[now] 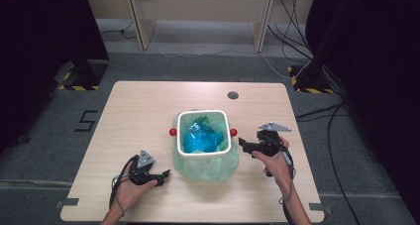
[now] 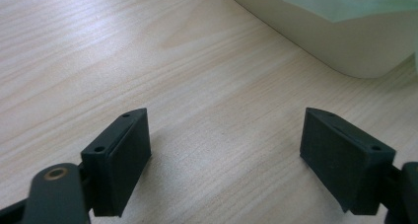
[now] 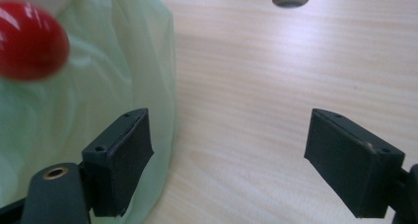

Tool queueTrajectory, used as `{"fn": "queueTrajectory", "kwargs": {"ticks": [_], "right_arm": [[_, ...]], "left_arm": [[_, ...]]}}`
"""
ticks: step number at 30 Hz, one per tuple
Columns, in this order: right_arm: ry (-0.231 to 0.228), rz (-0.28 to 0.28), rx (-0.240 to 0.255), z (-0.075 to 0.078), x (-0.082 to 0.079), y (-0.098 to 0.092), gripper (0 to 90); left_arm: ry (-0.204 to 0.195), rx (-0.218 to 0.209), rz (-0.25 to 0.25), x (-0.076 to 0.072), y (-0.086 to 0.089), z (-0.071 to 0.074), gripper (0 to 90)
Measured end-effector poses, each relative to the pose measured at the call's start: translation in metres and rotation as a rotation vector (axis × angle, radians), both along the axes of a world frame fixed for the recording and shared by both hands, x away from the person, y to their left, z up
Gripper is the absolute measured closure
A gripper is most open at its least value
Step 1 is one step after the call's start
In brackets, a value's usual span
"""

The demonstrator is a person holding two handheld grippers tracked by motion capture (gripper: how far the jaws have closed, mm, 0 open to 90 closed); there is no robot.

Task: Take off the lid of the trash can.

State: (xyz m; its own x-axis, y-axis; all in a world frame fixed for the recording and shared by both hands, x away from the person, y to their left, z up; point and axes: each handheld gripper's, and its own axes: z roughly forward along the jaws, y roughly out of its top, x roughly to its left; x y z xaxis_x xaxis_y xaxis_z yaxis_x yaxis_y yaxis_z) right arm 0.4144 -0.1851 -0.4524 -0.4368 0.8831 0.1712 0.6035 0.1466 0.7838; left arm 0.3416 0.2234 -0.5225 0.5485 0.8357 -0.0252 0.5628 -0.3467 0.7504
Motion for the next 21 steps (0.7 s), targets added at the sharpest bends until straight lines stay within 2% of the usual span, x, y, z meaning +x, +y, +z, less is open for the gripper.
{"fn": "queueTrajectory", "kwargs": {"ticks": [9,15,21], "right_arm": [[-0.036,0.015,-0.013,0.03,0.017,0.01,18.8],[-0.065,0.0,-0.036,0.052,0.028,0.015,19.9],[-0.076,0.037,-0.018,0.066,0.034,0.029,23.0]], "left_arm": [[0.002,0.002,0.002,0.0,0.0,0.0,16.7],[0.003,0.004,0.003,0.0,0.0,0.0,16.2],[0.003,0.003,0.003,0.0,0.0,0.0,15.9]]}}
